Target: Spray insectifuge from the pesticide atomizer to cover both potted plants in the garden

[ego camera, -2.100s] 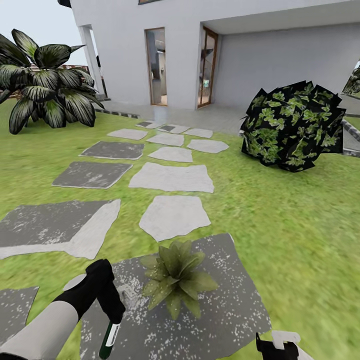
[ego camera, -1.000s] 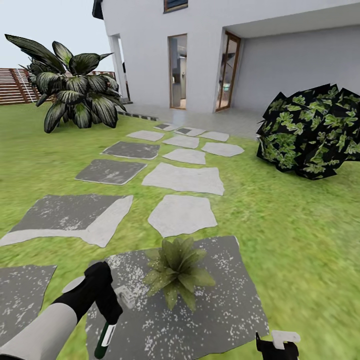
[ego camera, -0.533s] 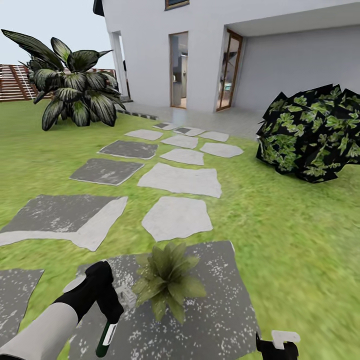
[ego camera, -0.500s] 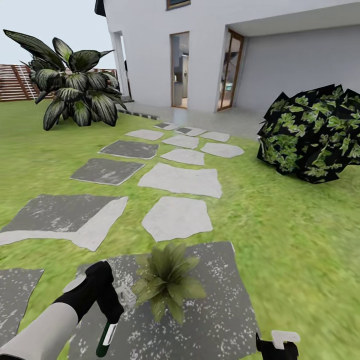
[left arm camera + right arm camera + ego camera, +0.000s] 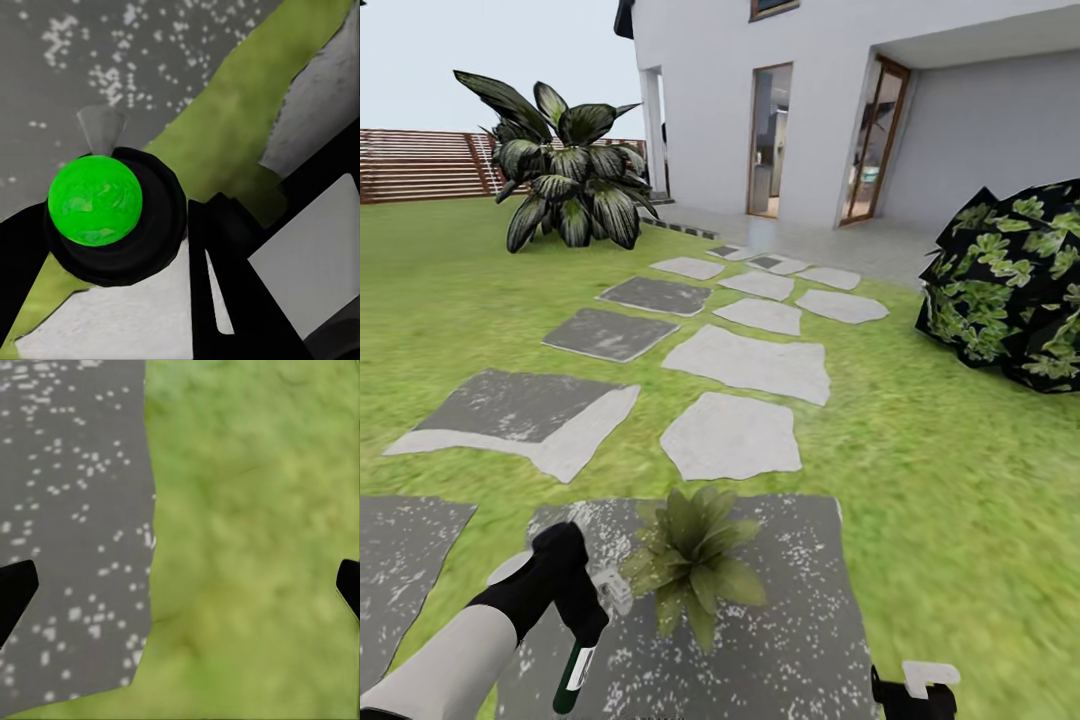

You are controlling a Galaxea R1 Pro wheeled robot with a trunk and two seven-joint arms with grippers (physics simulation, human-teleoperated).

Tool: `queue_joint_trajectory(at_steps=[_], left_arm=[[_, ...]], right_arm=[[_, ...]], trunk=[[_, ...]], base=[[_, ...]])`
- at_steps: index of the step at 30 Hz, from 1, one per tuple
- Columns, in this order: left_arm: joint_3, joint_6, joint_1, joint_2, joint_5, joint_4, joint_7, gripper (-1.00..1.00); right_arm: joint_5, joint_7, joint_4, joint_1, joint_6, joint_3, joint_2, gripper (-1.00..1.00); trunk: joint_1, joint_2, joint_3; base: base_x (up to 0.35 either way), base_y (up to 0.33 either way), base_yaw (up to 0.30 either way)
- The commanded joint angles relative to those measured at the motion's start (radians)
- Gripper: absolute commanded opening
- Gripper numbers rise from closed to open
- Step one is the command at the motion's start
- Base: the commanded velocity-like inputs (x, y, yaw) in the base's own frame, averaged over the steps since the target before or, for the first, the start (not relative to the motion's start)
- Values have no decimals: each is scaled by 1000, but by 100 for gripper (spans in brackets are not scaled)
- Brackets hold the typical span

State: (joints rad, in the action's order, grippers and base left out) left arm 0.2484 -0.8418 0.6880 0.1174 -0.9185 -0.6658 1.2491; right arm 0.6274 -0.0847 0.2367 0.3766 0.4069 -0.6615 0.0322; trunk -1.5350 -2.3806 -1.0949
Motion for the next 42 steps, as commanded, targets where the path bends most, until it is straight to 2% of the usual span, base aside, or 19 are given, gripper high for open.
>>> queue_joint_trajectory(at_steps=[1, 13, 19, 21, 27, 30, 31, 32, 36, 42], left_arm=[[3, -8, 1, 1, -6, -1, 8, -100], [3, -9, 2, 2, -8, 0, 6, -100], [4, -8, -2, 13, -10, 23, 4, -100], [5, -7, -10, 15, -9, 55, 2, -100], [2, -7, -14, 14, -7, 78, -59, -100], [-18, -8, -9, 11, -7, 72, -69, -100], [-43, -8, -3, 7, -8, 71, -71, -100], [-53, -10, 2, 5, -8, 70, -72, -100], [-63, -12, 39, 3, -13, 64, -70, -100], [-67, -8, 31, 18, -19, 78, -77, -100]], right_arm=[[11, -4, -2, 1, 4, -6, 0, 100], [11, -4, -2, 1, 4, -6, 0, 100], [11, -4, -2, 1, 4, -6, 0, 100], [11, -4, -2, 1, 4, -6, 0, 100], [11, -4, -2, 1, 4, -6, 0, 100], [11, -4, -2, 1, 4, -6, 0, 100], [11, -4, -2, 1, 4, -6, 0, 100], [11, -4, -2, 1, 4, -6, 0, 100], [11, -4, -2, 1, 4, -6, 0, 100], [11, -4, -2, 1, 4, -6, 1, 100]], trunk=[[0, 0, -1], [0, 0, -1], [0, 0, -1], [0, 0, -1], [0, 0, -1], [0, 0, -1], [0, 0, -1], [0, 0, -1], [0, 0, -1], [0, 0, -1]], base=[[0, -274, 279], [0, -274, 277], [43, -256, 65], [66, -116, 5], [9, -13, 1], [0, 0, 0], [0, 0, 0], [0, 0, 0], [0, 0, 0], [0, 0, 0]])
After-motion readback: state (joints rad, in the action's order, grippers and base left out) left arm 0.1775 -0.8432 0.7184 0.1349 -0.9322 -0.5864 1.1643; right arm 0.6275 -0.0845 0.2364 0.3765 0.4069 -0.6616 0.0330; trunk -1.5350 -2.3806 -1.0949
